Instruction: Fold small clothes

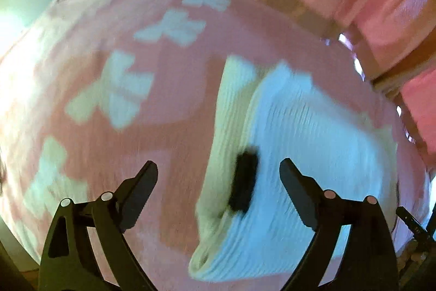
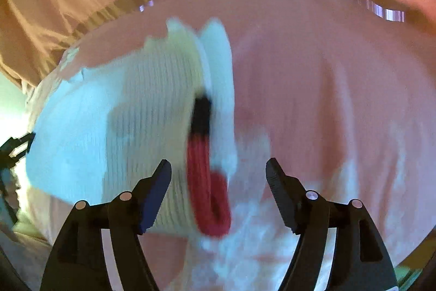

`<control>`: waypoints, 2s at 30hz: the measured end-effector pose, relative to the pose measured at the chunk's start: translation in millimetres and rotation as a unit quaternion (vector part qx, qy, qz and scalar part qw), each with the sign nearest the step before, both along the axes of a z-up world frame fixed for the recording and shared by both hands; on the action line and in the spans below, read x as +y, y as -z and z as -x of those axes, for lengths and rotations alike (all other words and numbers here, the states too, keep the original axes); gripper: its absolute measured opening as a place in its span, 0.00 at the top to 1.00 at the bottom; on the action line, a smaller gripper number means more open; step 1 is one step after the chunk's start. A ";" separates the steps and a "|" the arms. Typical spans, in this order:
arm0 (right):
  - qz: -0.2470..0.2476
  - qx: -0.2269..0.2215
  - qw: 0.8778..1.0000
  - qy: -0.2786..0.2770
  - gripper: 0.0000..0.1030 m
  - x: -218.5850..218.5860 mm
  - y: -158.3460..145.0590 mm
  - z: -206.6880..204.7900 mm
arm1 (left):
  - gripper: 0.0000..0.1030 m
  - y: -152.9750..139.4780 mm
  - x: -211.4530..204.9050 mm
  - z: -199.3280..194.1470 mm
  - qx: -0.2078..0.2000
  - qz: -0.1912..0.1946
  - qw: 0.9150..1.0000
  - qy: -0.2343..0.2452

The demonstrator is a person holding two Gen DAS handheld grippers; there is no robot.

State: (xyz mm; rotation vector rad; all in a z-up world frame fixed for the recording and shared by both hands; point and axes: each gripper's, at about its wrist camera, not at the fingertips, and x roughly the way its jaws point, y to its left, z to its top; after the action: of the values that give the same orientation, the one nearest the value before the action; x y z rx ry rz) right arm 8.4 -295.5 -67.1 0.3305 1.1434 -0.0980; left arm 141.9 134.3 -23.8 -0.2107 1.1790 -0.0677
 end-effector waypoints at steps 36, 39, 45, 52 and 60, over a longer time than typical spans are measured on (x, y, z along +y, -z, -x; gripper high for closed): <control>0.016 -0.037 0.999 0.019 0.61 -10.1 -51.4 83.8 | 0.39 -47.4 2.3 114.6 0.008 0.010 1.000 0.005; 0.016 -0.060 0.998 -0.034 0.58 9.1 -58.9 46.0 | 0.30 -64.9 -20.1 80.9 -0.047 -0.019 0.998 0.028; 0.053 -0.019 0.994 -0.091 0.58 31.2 -13.6 -39.3 | 0.30 -14.8 -74.6 -3.9 -0.001 -0.067 0.994 0.091; 0.049 -0.025 0.994 -0.099 0.90 36.3 2.2 -55.4 | 0.92 10.5 -78.9 -24.6 0.016 -0.056 0.993 0.106; 0.049 -0.028 0.997 -0.059 0.90 11.9 0.4 -65.8 | 0.92 13.9 -73.6 -48.5 0.010 -0.037 0.996 0.075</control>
State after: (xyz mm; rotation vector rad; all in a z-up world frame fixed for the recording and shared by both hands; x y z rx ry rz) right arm 74.2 -283.6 -67.5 0.1773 1.0960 -0.0404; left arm 190.3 60.6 -37.7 -0.0587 1.2146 -0.1532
